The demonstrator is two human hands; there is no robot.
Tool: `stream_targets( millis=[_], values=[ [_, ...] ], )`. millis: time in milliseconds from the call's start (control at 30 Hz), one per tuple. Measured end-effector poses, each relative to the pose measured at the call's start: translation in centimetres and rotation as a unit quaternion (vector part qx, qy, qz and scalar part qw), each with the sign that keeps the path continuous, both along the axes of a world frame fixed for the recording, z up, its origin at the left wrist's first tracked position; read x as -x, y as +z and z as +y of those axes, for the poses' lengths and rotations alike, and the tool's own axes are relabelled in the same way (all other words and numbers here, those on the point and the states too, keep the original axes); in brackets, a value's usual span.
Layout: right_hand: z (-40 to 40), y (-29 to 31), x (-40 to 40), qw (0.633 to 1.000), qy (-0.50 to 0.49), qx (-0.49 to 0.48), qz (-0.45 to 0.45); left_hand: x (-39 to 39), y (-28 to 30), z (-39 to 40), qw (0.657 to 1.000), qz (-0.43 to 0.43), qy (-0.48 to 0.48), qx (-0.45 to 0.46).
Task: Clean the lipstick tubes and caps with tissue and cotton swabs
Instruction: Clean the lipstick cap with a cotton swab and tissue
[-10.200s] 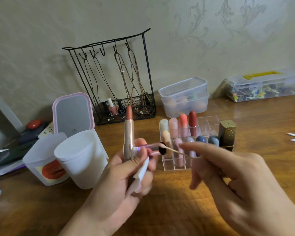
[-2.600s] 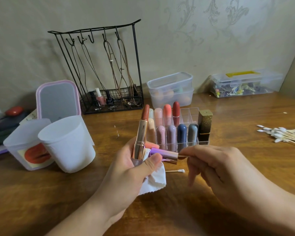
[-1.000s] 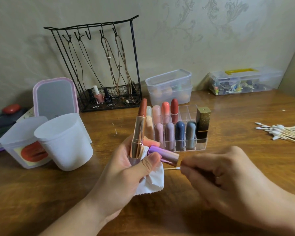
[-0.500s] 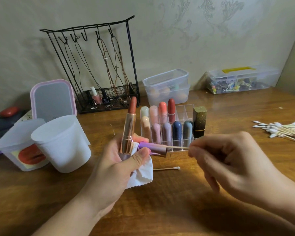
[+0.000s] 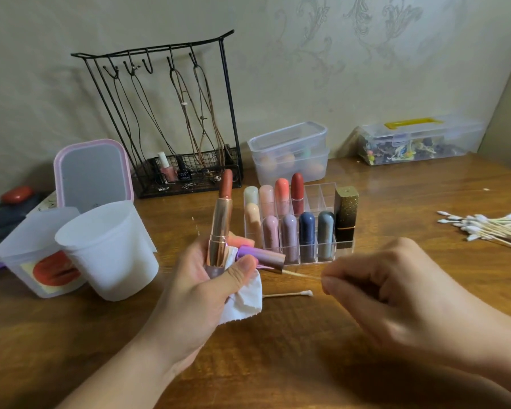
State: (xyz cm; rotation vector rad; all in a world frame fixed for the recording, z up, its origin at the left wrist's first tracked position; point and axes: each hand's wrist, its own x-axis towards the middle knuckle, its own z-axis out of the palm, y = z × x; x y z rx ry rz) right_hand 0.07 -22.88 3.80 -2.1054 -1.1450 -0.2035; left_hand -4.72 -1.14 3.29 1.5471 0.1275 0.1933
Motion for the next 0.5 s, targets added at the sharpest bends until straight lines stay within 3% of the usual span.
stream_targets(
  millis=[167,367,500],
  values=[
    [0.6,-0.5,0.6,0.999,-0.009,-0.033,-0.006,0.4,-0.3,-1.1,0.998,-0.005,-0.041,-0.047],
    [0.8,-0.6,0.8,1.0,0.01,0.014,-0.012,0.5,-0.5,-1.1,0.998,-0.005,-0.046,-0.053],
    [0.5,-0.5,0.7,0.998,-0.008,-0.055,0.014,0.5,-0.5,-1.3,0.998,-0.009,-0.05,-0.046]
  ],
)
